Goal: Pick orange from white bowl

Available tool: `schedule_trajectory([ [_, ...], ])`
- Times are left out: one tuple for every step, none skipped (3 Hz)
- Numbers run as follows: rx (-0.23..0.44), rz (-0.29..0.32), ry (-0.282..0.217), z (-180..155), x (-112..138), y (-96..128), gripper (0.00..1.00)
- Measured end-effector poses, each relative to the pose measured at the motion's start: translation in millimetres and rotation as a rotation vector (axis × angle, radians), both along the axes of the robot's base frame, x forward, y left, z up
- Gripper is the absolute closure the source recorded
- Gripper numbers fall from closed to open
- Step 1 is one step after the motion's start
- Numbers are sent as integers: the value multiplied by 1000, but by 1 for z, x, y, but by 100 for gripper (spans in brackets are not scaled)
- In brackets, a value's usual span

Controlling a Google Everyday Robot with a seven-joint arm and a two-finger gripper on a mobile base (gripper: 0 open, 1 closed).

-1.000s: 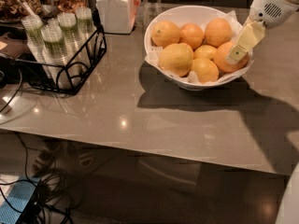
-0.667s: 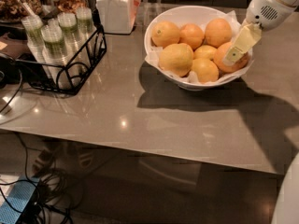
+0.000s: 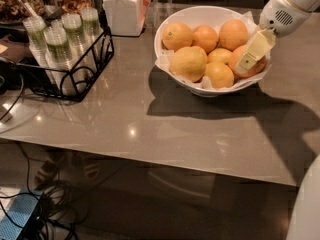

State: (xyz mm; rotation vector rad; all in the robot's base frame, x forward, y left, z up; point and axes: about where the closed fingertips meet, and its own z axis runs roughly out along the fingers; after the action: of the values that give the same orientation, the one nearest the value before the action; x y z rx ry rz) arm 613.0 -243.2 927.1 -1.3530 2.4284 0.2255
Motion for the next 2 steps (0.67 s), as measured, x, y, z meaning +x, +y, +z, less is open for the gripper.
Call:
schedule_trajectory([
  [9, -4, 18, -6, 1, -1, 21],
  [15, -2, 33, -11, 3, 0, 22],
])
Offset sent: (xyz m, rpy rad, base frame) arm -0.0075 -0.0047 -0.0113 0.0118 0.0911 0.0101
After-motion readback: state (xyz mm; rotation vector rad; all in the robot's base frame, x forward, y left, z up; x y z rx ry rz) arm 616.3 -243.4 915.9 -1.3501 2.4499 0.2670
